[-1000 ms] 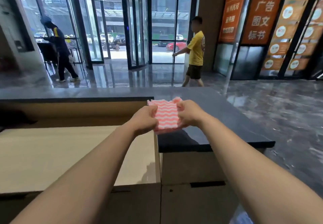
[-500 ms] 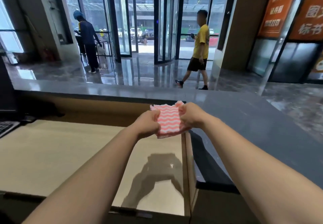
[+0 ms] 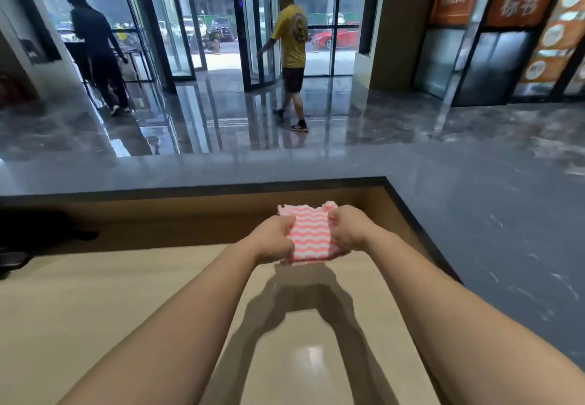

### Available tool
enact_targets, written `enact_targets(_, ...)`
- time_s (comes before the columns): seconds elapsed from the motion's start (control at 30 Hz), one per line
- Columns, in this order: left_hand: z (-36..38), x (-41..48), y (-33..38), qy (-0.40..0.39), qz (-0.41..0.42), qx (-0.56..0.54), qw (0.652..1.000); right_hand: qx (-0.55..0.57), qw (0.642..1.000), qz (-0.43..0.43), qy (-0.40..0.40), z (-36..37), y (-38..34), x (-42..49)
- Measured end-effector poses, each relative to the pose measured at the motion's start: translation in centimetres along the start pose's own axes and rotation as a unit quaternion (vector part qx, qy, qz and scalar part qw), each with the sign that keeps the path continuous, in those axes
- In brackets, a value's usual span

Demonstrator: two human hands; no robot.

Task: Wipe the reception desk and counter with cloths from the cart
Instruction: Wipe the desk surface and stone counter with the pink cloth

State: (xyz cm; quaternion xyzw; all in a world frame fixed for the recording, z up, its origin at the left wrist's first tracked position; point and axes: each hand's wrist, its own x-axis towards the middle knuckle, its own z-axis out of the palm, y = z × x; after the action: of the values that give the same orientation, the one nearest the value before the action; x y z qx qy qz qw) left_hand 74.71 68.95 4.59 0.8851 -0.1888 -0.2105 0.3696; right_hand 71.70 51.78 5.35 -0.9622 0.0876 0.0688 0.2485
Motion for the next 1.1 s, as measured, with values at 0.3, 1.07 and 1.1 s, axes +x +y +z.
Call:
enact_targets(0.3,-0.6,4.7,-8.2,0.021,0.046,-0.016,0.999,0.060,0.992,0.105,0.035,7.2,-0.3,5.6)
enact_targets(1.07,-0.2,12.5,-20.2,-0.066,-0.078,0.296,0.950,-0.145,0.988,0.054,-0.020,19.6,-0.3,11.8)
enact_targets(1.1,-0.3,12.6,-20.2,-0.071,-0.080,0.300,0.948,-0.161,0.985,0.049,-0.035,19.8,-0.2,12.1)
